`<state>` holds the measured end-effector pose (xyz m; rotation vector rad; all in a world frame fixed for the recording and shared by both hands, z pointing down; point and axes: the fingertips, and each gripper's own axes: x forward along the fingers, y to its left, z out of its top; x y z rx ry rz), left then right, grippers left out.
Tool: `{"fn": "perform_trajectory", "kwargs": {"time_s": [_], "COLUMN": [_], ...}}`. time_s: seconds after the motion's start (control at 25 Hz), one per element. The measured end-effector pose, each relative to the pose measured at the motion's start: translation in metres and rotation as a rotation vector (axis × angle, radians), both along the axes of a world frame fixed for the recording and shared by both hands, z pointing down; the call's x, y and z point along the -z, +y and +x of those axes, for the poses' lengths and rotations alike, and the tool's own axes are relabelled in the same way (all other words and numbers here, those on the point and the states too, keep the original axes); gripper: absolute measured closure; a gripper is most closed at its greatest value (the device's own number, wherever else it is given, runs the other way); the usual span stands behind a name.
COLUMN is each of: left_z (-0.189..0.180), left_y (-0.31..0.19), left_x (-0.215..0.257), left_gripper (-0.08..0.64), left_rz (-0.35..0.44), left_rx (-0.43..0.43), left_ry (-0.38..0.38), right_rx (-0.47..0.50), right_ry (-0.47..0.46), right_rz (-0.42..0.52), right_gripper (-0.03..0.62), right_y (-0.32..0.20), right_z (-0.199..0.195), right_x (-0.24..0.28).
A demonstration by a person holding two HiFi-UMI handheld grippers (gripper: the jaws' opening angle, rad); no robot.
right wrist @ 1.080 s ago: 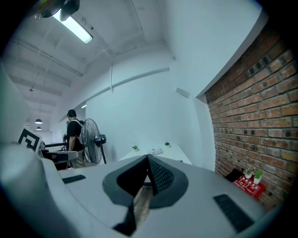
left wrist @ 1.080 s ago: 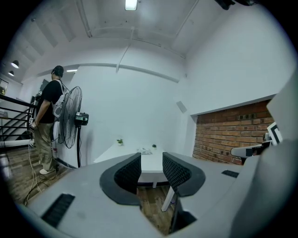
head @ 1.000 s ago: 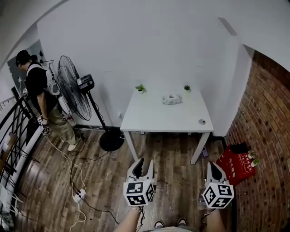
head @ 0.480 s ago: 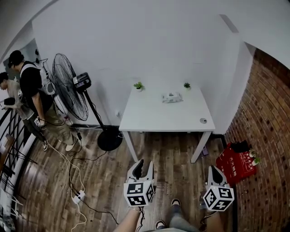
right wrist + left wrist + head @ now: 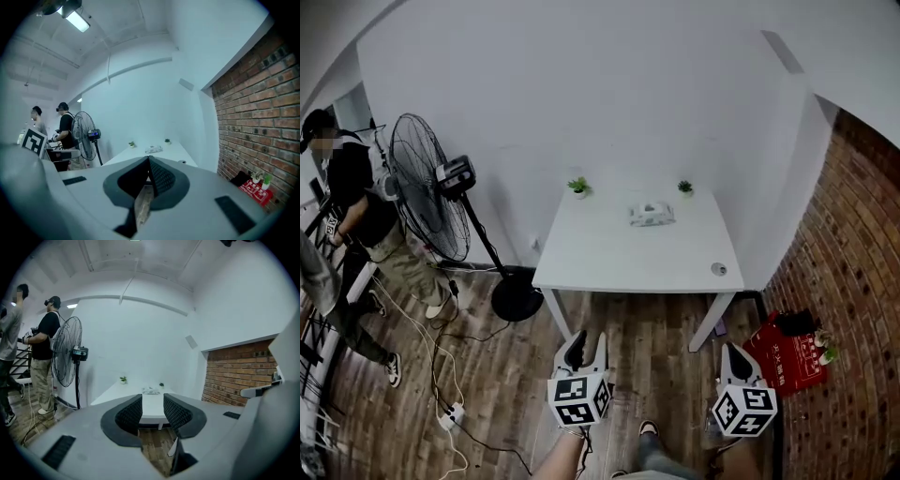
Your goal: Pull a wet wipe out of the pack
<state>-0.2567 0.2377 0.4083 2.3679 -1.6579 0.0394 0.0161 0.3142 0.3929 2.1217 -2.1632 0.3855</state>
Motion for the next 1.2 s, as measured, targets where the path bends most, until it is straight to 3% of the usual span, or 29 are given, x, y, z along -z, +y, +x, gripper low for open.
{"fn": "perform_trajectory", "kwargs": {"time_s": [0.68, 1.2], "left_z": [0.076, 0.081], "left_y": [-0.136, -0.195], "left_x": [0.005, 0.002], "left_gripper": [0.417, 0.417], "left_rz": [-0.034, -0.045], "left_rx": [0.042, 0.081], "left_ry": [-0.081, -0.09], "right_rx": [0.04, 0.067], "right_ry": [-0.067, -0.105], "right_rz": [-0.007, -0.021], "right_gripper": [0.591, 0.591], "right_y": [-0.157, -0.226], "right_z": [0.091, 0.099], "right_x": [-0.003, -0.021]}}
